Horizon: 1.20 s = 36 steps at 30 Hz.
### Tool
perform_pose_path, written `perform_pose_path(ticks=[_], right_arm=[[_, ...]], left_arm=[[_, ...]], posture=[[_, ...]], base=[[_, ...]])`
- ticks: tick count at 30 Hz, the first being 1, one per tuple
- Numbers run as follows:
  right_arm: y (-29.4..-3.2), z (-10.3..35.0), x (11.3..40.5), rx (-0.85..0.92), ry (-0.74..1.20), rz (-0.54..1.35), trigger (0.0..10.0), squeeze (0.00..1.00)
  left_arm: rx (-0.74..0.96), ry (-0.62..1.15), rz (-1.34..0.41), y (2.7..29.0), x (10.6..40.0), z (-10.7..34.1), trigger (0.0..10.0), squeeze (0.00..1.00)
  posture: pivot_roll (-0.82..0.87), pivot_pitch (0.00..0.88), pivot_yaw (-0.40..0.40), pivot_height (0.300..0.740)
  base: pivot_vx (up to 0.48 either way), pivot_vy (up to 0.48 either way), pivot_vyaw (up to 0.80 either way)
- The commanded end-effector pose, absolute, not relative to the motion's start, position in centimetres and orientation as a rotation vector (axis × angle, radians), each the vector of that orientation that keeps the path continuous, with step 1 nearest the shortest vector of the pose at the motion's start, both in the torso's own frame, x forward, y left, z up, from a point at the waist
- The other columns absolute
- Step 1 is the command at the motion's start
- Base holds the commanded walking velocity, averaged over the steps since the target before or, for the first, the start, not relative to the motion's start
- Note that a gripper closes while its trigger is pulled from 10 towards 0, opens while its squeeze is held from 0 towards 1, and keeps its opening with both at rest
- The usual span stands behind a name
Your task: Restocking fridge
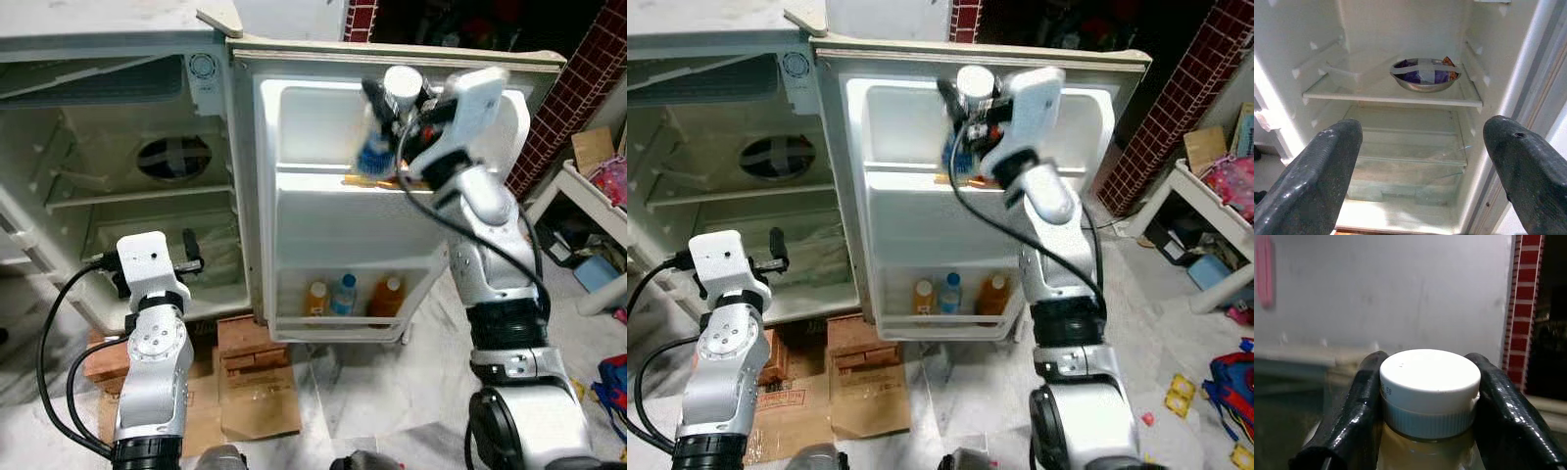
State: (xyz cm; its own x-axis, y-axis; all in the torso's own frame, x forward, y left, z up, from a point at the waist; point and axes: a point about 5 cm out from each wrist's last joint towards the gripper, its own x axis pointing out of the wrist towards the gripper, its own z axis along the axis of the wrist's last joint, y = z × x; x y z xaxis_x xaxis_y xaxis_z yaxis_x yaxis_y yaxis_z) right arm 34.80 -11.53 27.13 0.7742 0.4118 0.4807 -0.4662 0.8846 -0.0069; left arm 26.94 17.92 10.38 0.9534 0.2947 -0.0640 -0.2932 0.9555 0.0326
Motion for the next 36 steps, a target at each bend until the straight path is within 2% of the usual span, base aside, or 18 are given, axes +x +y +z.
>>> perform_pose_path(ticks=[1,8,9,10,12,16,20,31,36], right_arm=[[-11.3,28.6,34.6,0.15,-0.536,0.477,10.0,0.0],[-11.0,28.7,34.7,0.167,-0.539,0.483,10.0,0.0],[-9.1,28.5,34.8,0.183,-0.547,0.498,10.0,0.0],[-9.1,28.5,34.8,0.183,-0.547,0.498,10.0,0.0],[-5.9,27.6,34.7,0.178,-0.557,0.533,10.0,0.0],[-4.1,26.8,34.4,0.14,-0.557,0.559,10.0,0.0],[-4.0,26.8,34.6,0.118,-0.554,0.537,10.0,0.0],[-4.8,26.4,35.5,0.064,-0.581,0.436,10.0,0.0],[-6.1,26.6,36.1,0.005,-0.615,0.326,10.0,0.0]], left_arm=[[0.021,0.059,0.282,17.6,27.2,10.6,10.0,0.0],[0.021,0.058,0.281,17.5,27.2,10.6,10.0,0.0],[0.017,0.052,0.286,17.5,27.1,10.8,10.0,0.0],[0.017,0.052,0.286,17.5,27.1,10.8,10.0,0.0],[0.01,0.04,0.293,17.5,26.9,11.1,10.0,0.0],[0.019,0.024,0.305,18.0,26.4,11.4,10.0,0.0],[0.023,0.048,0.347,18.9,25.5,10.9,10.0,0.0],[0.02,0.05,0.344,18.9,25.4,10.8,10.0,0.0],[0.033,0.044,0.328,18.7,25.6,11.0,10.0,0.0]], posture=[[0.08,0.0,-0.053,0.74],[0.08,0.0,-0.054,0.74],[0.12,0.0,-0.071,0.74],[0.12,0.0,-0.071,0.74],[0.14,0.0,-0.079,0.74],[0.16,0.0,-0.094,0.74],[0.17,0.0,-0.109,0.74],[0.16,0.0,-0.104,0.74],[0.17,0.0,-0.102,0.74]], base=[[0.0,0.0,0.0],[0.0,0.0,0.0],[0.0,0.0,0.0],[0.0,0.0,0.0],[0.0,0.0,0.0],[0.0,0.0,0.0],[0.0,0.0,0.4],[0.0,0.0,0.78],[0.0,0.0,0.0]])
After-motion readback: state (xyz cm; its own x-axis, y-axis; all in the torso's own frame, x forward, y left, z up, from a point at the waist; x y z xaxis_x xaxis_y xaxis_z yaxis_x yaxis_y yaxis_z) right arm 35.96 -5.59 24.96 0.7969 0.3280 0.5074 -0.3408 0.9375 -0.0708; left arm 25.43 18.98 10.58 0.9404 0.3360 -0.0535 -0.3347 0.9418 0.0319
